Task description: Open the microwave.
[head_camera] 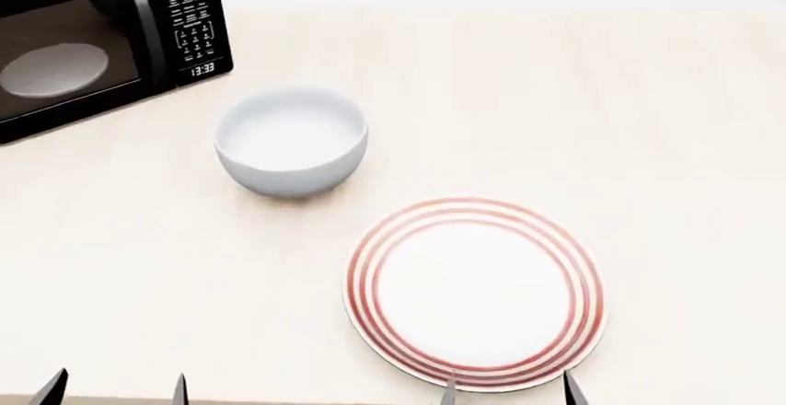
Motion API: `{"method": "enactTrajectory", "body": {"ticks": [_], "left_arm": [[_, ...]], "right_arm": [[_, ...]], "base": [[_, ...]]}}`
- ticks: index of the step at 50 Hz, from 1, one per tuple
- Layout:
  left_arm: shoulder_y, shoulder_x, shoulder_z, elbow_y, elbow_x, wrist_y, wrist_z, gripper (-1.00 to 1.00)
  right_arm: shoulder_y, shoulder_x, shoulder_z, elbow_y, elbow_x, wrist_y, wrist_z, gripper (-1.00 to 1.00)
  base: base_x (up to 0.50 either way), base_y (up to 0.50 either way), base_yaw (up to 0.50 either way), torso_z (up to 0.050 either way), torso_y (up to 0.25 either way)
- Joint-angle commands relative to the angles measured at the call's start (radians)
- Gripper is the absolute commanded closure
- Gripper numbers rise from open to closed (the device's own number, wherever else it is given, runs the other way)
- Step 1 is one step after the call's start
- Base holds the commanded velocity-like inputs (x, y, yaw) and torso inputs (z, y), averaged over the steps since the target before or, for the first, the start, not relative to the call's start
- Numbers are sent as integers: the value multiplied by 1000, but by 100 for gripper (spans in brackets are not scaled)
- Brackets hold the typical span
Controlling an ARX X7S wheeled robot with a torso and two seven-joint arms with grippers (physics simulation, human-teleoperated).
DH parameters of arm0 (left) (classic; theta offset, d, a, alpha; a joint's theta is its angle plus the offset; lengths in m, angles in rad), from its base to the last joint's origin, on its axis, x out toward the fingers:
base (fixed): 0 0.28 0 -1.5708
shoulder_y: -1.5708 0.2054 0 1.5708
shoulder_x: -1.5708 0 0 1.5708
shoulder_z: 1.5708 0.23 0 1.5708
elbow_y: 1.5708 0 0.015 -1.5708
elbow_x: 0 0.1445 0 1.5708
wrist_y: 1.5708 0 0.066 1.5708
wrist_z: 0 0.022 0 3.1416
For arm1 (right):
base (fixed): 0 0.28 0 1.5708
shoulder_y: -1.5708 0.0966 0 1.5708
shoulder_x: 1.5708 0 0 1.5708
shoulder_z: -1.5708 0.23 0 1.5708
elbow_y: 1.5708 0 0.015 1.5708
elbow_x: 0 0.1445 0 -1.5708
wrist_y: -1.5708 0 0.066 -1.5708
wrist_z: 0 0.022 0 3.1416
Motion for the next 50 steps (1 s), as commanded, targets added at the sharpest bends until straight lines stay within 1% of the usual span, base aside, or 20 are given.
{"method": "enactTrajectory", "body": {"ticks": [1, 12, 50], "left_arm": [[-2, -16, 17, -1, -9, -4, -19, -100], [-8, -29, 33, -8, -16, -5, -37, -100], [-10, -63, 75, -11, -34, 4, -83, -100]], "right_arm": [[2, 14, -27, 2, 5, -4, 14, -100], [5, 24, -43, 0, 12, -19, 34, -100], [10, 64, -85, 10, 47, -30, 59, -100]], "base": [[82, 293, 0, 0, 0], [85, 307, 0, 0, 0], [106, 377, 0, 0, 0]]}}
